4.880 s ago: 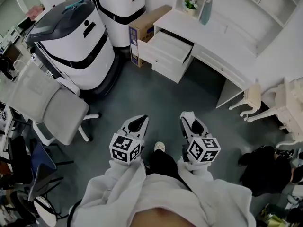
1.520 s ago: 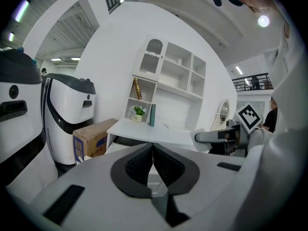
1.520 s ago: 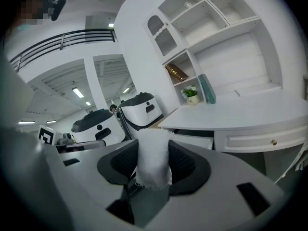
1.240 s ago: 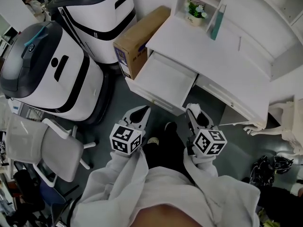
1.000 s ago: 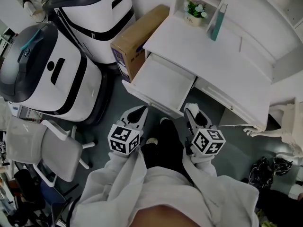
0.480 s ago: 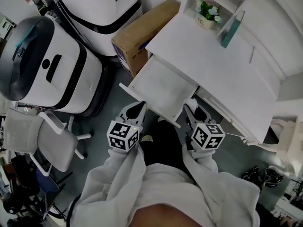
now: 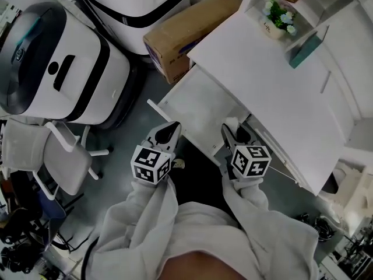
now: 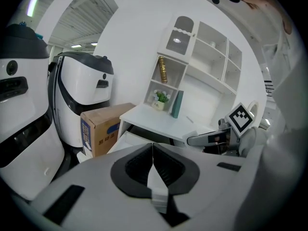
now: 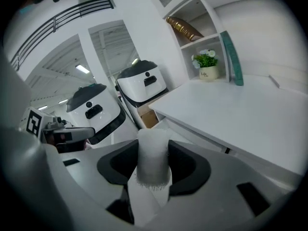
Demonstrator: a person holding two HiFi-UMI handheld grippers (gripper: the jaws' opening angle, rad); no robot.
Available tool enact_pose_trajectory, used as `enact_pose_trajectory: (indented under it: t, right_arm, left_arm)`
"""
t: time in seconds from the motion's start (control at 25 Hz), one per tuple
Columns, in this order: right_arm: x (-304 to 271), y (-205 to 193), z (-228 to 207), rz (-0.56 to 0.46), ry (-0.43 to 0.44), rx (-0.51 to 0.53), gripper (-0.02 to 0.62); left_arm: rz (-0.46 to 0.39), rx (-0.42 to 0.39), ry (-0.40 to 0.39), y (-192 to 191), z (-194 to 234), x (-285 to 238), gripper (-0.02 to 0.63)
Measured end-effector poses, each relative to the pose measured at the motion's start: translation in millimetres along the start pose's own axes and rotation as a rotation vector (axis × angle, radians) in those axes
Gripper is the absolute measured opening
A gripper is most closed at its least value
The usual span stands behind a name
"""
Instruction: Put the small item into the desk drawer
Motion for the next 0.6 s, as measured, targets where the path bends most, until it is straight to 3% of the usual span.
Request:
enact_pose_trajectory:
  t: [0.6]
  right_arm:
    - [-121.8,9.3,6.3,0.156,0.173,0.18,0.192]
  left_arm:
    - [-0.004,0.097,0.123,-5.8,27.5,-8.7,0.017]
Point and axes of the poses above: the fingertips, and each gripper's own axes: x backward along the fingers, z to its left, y out of its top, the point moved 6 cm from there along x, backward along the fingers, and after that the axes turned 12 degrees about x, right-handed, at the moved point
